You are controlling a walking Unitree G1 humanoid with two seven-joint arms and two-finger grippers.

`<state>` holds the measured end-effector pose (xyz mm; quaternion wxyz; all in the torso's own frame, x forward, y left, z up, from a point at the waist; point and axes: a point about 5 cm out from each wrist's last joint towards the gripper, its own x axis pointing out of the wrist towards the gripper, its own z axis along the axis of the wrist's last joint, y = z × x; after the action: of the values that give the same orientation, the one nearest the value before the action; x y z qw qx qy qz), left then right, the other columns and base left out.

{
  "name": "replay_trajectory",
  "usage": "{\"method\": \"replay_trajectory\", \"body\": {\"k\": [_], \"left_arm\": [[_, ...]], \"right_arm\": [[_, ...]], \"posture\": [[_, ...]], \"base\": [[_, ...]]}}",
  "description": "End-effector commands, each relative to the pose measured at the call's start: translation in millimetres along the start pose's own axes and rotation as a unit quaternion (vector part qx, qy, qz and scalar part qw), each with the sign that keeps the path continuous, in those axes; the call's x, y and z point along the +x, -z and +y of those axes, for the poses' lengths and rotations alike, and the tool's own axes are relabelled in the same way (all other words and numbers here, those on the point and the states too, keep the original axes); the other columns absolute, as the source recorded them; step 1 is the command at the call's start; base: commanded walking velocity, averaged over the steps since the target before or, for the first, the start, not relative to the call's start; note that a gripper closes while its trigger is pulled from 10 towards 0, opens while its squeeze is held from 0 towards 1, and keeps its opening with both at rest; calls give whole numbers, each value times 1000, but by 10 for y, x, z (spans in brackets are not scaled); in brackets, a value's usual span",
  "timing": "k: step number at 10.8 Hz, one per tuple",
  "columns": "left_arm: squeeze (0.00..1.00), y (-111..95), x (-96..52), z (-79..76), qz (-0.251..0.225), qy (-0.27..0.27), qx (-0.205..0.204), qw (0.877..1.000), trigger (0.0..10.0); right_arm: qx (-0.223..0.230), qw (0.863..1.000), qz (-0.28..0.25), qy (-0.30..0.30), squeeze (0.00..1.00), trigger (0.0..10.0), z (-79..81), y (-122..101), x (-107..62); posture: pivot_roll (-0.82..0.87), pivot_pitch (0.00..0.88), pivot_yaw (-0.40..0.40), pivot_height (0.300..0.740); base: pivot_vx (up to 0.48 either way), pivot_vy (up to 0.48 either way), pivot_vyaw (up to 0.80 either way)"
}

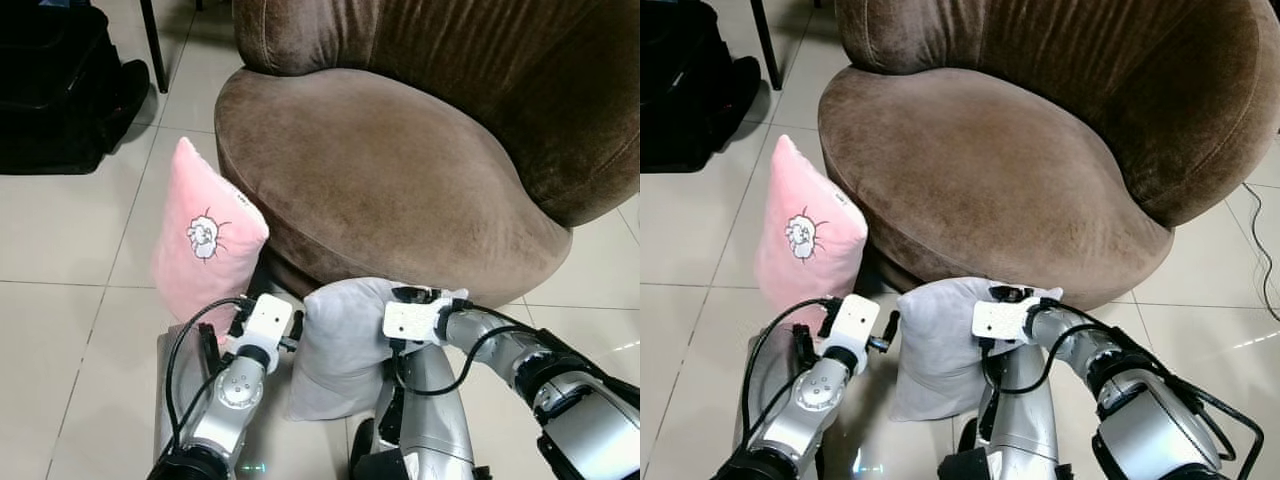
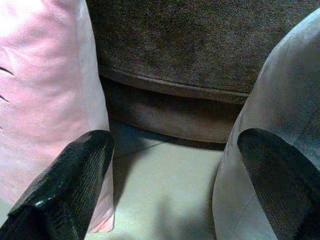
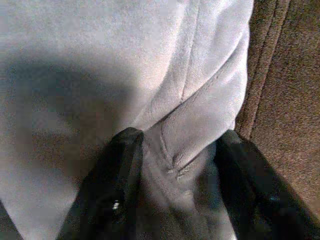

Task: Move the pillow to the sofa from floor

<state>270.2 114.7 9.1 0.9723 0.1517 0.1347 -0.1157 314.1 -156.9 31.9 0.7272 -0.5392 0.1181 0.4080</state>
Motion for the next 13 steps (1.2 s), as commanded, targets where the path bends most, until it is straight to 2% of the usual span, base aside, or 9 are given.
{"method": "replay_trajectory", "body": {"k": [1,6,9,11,13], "left_arm": [[0,31,-12,-84,6,8,-2,1000,10000],[0,47,-46,-84,4,1,-2,1000,10000],[0,59,-72,-91,5,-2,-6,1000,10000],[0,68,-87,-86,9,-9,-22,1000,10000],[0,101,-119,-81,14,-10,-17,1000,10000]], "right_arm": [[9,999,29,-29,0,0,115,141,-56],[26,998,28,-41,0,0,198,130,-41],[52,997,20,-47,0,0,256,104,-25],[77,996,18,-50,0,0,297,90,-13],[76,996,16,-54,0,0,332,82,-9]], "posture": [[21,245,-209,452],[35,264,-217,452],[35,283,-221,452],[39,293,-222,452],[37,299,-223,452]], "base": [[0,0,0],[0,0,0],[0,0,0],[0,0,0],[0,0,0]]}}
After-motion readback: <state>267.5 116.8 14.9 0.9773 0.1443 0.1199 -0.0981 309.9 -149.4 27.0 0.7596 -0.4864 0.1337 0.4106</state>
